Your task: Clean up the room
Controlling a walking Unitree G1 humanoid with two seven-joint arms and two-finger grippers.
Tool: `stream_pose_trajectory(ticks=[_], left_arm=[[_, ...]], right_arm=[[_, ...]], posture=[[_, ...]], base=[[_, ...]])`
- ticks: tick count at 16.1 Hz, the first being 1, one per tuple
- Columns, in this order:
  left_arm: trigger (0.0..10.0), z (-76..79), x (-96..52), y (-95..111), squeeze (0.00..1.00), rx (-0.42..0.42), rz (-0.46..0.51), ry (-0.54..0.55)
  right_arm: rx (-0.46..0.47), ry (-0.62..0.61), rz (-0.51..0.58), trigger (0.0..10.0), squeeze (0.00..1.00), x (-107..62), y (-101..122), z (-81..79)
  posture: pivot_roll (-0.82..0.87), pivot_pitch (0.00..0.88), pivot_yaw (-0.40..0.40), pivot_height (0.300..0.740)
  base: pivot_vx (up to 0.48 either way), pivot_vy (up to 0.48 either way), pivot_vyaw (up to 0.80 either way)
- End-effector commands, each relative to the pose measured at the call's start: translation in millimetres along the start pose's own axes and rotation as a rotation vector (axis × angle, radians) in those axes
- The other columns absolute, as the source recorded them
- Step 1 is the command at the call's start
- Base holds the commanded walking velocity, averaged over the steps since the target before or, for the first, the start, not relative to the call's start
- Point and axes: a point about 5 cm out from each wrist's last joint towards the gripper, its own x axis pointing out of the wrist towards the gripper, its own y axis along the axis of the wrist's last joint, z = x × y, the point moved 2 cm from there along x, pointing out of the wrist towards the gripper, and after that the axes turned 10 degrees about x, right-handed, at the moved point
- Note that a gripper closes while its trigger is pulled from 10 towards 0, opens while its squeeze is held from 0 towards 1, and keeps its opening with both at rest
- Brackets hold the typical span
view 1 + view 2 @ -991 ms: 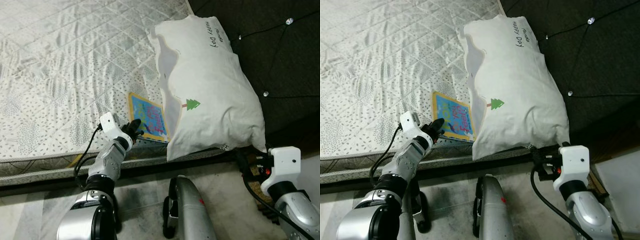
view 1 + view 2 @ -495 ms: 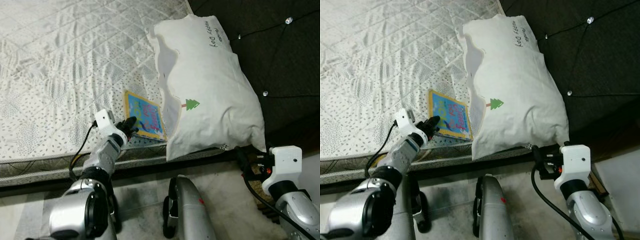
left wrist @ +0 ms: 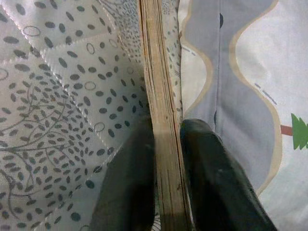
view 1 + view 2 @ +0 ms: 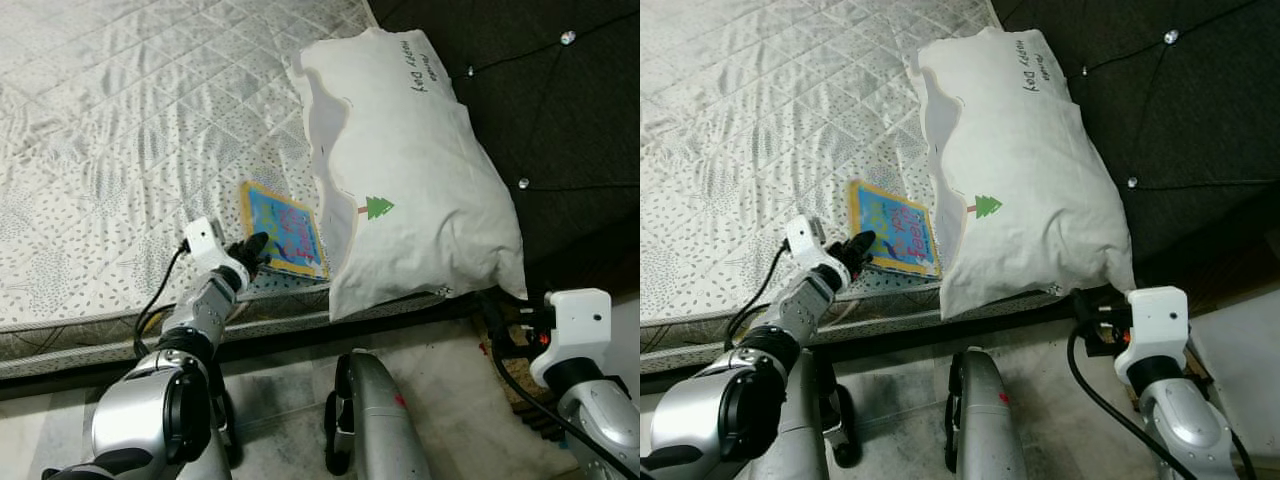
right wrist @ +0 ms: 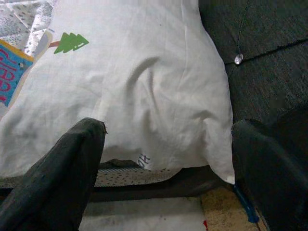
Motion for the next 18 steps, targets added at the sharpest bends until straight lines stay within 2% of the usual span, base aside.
stream_pose_trajectory(ticks=[1, 6, 9, 12, 15, 18], left_arm=[[10.0, 4.3, 2.1, -1, 1.0, 0.014, -0.015, -0.009], [10.0, -4.9, 0.9, 8, 1.0, 0.055, -0.001, 0.026], [10.0, -19.9, -3.6, 13, 1.0, 0.086, 0.003, 0.089], [10.0, -32.7, -10.3, 7, 1.0, 0.086, -0.013, 0.132], [10.0, -36.3, -11.7, 7, 1.0, 0.095, -0.014, 0.153], [10.0, -31.9, -9.3, 14, 1.0, 0.12, 0.026, 0.143]], right_arm=[[-0.008, -0.026, -0.032, 10.0, 0.0, -2.6, -5, 8.6], [-0.015, -0.025, -0.018, 10.0, 0.0, 1.9, -3, 8.5], [-0.016, -0.024, -0.015, 10.0, 0.0, 3.6, -3, 8.0], [-0.013, -0.013, -0.009, 10.0, 0.0, 7.8, -4, 4.6], [-0.012, -0.005, -0.004, 10.0, 0.0, 12.3, -3, 3.0], [-0.004, -0.006, 0.005, 10.0, 0.0, 16.0, -4, 2.1]], posture=[[-0.32, 0.248, -0.17, 0.626], [-0.32, 0.24, -0.165, 0.626], [-0.31, 0.233, -0.163, 0.626], [-0.3, 0.225, -0.162, 0.626], [-0.29, 0.22, -0.16, 0.626], [-0.27, 0.211, -0.147, 0.626]], base=[[0.0, 0.0, 0.0], [0.0, 0.0, 0.0], [0.0, 0.0, 0.0], [0.0, 0.0, 0.0], [0.0, 0.0, 0.0], [0.0, 0.0, 0.0]])
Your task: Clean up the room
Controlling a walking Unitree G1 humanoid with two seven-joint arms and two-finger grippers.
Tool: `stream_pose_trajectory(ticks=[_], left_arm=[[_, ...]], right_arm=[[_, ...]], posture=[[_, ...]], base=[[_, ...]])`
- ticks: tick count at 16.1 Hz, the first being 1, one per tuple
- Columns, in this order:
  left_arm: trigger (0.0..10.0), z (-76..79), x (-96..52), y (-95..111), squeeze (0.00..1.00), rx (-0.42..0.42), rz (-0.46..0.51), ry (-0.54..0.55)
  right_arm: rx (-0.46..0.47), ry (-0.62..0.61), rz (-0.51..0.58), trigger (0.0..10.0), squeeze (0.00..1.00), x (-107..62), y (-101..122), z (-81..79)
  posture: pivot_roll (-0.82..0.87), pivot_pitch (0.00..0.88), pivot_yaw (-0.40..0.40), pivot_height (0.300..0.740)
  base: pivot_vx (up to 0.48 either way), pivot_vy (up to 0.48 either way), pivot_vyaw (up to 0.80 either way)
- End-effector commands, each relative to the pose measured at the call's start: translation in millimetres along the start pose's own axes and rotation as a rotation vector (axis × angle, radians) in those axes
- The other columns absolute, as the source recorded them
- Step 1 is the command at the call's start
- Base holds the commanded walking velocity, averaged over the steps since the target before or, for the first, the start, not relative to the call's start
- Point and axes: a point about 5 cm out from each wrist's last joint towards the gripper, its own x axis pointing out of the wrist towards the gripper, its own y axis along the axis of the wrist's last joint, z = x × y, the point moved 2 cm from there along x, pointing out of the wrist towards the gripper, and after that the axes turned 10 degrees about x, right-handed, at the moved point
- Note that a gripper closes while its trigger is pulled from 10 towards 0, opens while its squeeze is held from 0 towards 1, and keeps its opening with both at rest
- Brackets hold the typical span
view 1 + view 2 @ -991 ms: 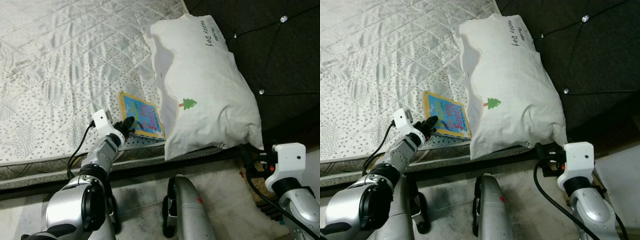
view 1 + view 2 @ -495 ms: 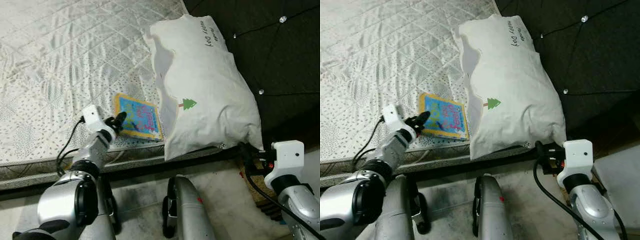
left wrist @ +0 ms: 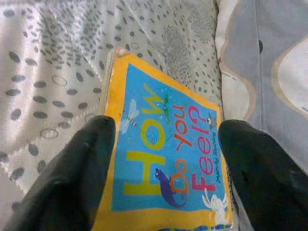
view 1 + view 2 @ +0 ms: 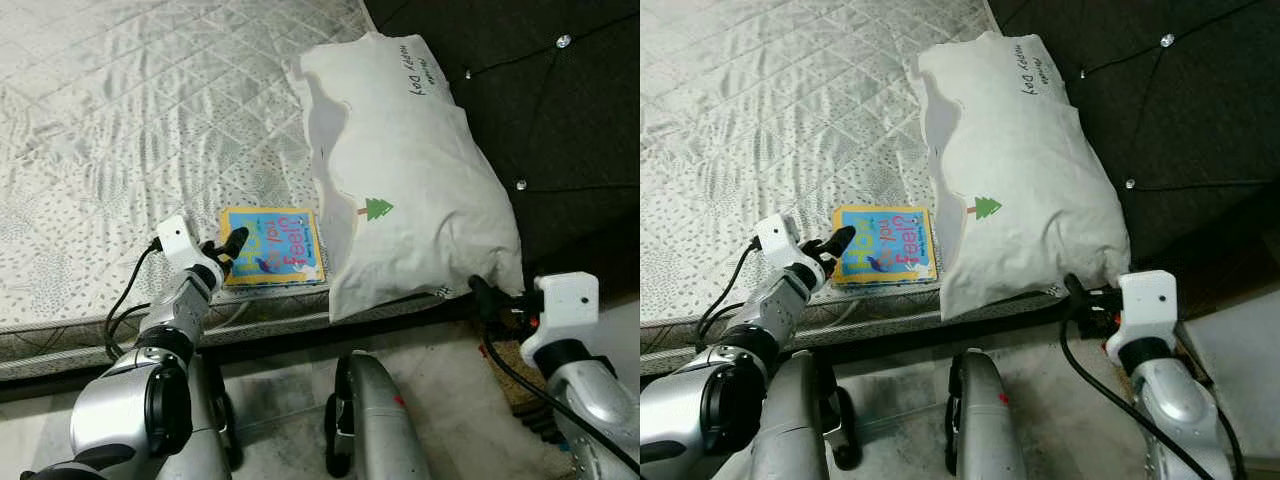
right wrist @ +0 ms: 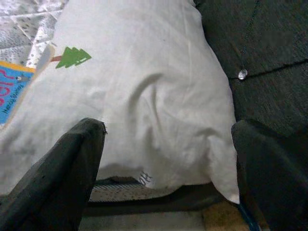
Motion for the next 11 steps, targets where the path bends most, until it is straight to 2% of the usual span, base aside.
stream_pose_trajectory(ticks=[1, 2, 4, 7, 8, 9, 10, 11], left_arm=[[10.0, 4.2, 0.1, -5, 1.0, 0.014, -0.011, -0.004], [10.0, 7.7, -1.6, -6, 1.0, 0.065, 0.023, -0.014], [10.0, 4.6, -6.5, -7, 1.0, 0.11, 0.067, 0.006], [10.0, -9.8, -30.6, 3, 1.0, 0.264, 0.211, 0.103], [10.0, -11.5, -37.6, 3, 1.0, 0.298, 0.228, 0.115], [10.0, -16.8, -54.6, 4, 1.0, 0.371, 0.245, 0.156], [10.0, -19.2, -58.4, 5, 1.0, 0.413, 0.244, 0.173], [10.0, -16.7, -67.4, 8, 1.0, 0.488, 0.276, 0.172]], right_arm=[[0.0, -0.022, -0.023, 10.0, 0.0, -2.8, -6, 5.3], [0.028, -0.013, -0.014, 10.0, 0.0, 3.1, -11, -3.1], [0.057, 0.007, -0.004, 10.0, 0.0, 10.7, -14, -14.3], [0.111, 0.053, 0.009, 10.0, 0.0, 28.5, -16, -37.5], [0.127, 0.065, 0.018, 10.0, 0.0, 31.6, -15, -41.2], [0.165, 0.086, 0.033, 10.0, 0.0, 39.9, -14, -49.4], [0.168, 0.095, 0.037, 10.0, 0.0, 42.2, -14, -52.0], [0.19, 0.114, 0.045, 10.0, 0.0, 46.0, -14, -56.9]], posture=[[-0.26, 0.209, -0.142, 0.626], [-0.22, 0.195, -0.122, 0.626], [-0.18, 0.184, -0.105, 0.626], [-0.09, 0.17, -0.086, 0.626], [-0.07, 0.169, -0.083, 0.626], [-0.03, 0.169, -0.08, 0.626], [-0.02, 0.168, -0.078, 0.626], [0.0, 0.166, -0.077, 0.626]], base=[[0.0, 0.0, 0.0], [0.0, 0.0, 0.0], [0.0, 0.0, 0.0], [0.0, 0.0, 0.0], [0.0, 0.0, 0.0], [0.0, 0.0, 0.0], [0.0, 0.0, 0.0], [0.0, 0.0, 0.0]])
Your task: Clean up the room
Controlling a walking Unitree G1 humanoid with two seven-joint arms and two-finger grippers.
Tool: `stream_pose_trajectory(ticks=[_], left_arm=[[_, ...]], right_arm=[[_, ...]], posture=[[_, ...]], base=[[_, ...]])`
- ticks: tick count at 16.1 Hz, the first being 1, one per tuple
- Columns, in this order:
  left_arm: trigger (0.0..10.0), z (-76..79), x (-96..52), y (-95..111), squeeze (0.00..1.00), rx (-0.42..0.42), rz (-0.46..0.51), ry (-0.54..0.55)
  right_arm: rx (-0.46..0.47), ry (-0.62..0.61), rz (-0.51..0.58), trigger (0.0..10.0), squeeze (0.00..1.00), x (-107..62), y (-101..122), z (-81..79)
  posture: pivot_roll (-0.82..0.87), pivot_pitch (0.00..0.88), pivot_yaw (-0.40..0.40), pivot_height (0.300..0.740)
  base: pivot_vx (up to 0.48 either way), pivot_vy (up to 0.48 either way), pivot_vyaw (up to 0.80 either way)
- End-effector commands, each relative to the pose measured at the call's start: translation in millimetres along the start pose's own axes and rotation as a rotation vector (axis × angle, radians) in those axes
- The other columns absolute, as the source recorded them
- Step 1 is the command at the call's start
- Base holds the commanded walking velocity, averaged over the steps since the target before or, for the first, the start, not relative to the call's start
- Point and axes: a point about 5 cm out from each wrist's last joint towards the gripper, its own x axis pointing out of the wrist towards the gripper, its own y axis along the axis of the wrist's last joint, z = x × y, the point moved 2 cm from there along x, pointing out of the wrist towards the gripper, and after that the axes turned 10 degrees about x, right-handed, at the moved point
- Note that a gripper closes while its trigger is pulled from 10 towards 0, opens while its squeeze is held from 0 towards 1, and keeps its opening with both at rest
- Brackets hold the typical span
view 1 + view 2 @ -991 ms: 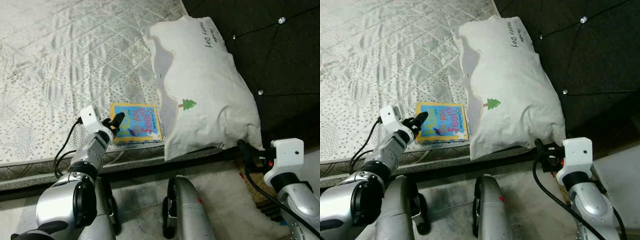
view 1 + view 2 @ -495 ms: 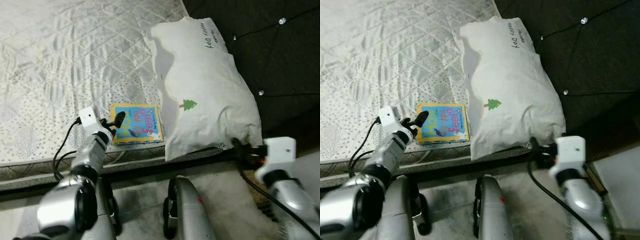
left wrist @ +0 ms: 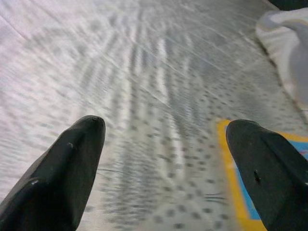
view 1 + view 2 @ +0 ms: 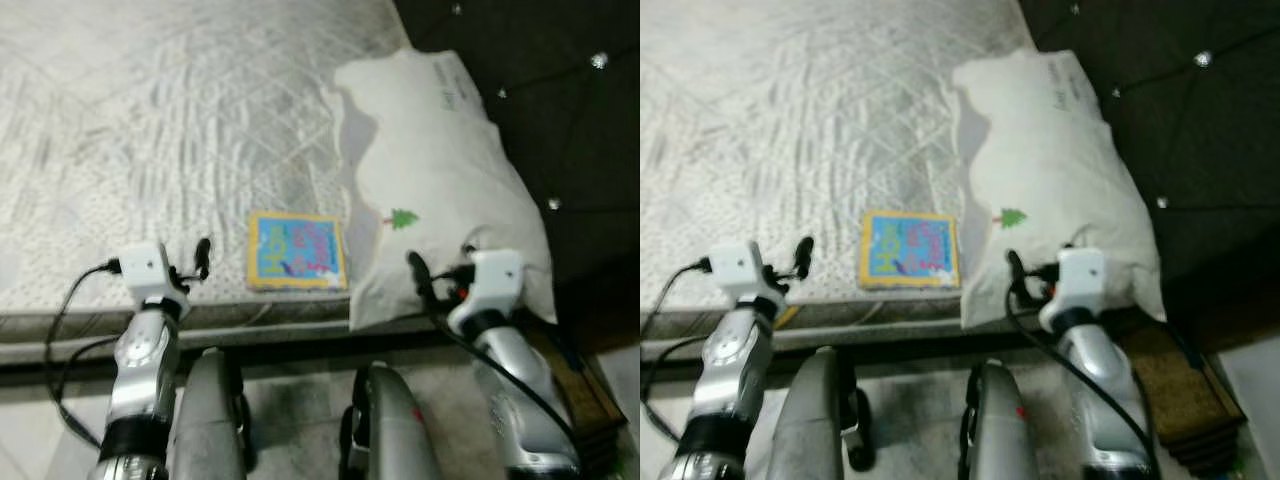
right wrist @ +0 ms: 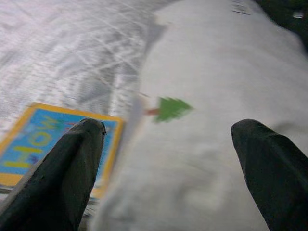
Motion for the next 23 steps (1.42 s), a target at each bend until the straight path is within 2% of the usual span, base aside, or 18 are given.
stream_pose_trajectory(ticks=[1, 2, 3, 6, 7, 11, 19, 23], left_arm=[[10.0, 4.0, -6.4, 8, 1.0, 0.075, 0.043, -0.018], [10.0, 2.6, -11.1, 10, 0.83, 0.108, 0.054, -0.015], [10.0, 2.8, -22.8, 6, 0.0, 0.104, 0.04, -0.028], [10.0, -5.7, -37.0, 0, 0.0, 0.105, -0.026, 0.012], [10.0, -5.0, -35.4, 0, 0.0, 0.083, -0.045, 0.029], [10.0, 8.2, -27.2, 11, 0.0, 0.076, -0.013, 0.016], [10.0, 19.5, -26.5, 12, 0.0, 0.092, -0.051, -0.024], [10.0, 23.9, -27.5, 13, 0.0, 0.07, -0.054, -0.046]], right_arm=[[0.026, -0.003, -0.007, 10.0, 0.0, 0.0, -5, 1.5], [0.049, 0.013, 0.006, 10.0, 0.0, 2.7, -5, -2.5], [0.078, 0.007, 0.052, 10.0, 0.0, 8.9, 2, -6.5], [0.116, 0.01, 0.093, 10.0, 0.0, 15.9, 9, -11.7], [0.129, 0.002, 0.101, 10.0, 0.0, 17.6, 8, -11.4], [0.129, 0.027, 0.101, 10.0, 0.0, 20.9, 6, -19.9], [0.086, 0.004, 0.114, 10.0, 0.0, 20.3, 6, -13.9], [0.086, -0.037, 0.099, 10.0, 0.0, 15.7, 2, -4.4]], posture=[[0.02, 0.16, -0.07, 0.626], [0.03, 0.157, -0.065, 0.626], [0.03, 0.147, -0.048, 0.64], [0.03, 0.142, -0.028, 0.669], [0.04, 0.139, -0.03, 0.683], [0.05, 0.134, -0.046, 0.735], [0.03, 0.142, -0.037, 0.74], [0.03, 0.148, -0.042, 0.74]], base=[[0.0, 0.0, 0.0], [0.0, 0.0, 0.0], [0.0, 0.0, 0.0], [0.0, 0.0, 0.0], [0.0, 0.0, 0.0], [0.0, 0.0, 0.0], [0.0, 0.0, 0.0], [0.0, 0.0, 0.0]])
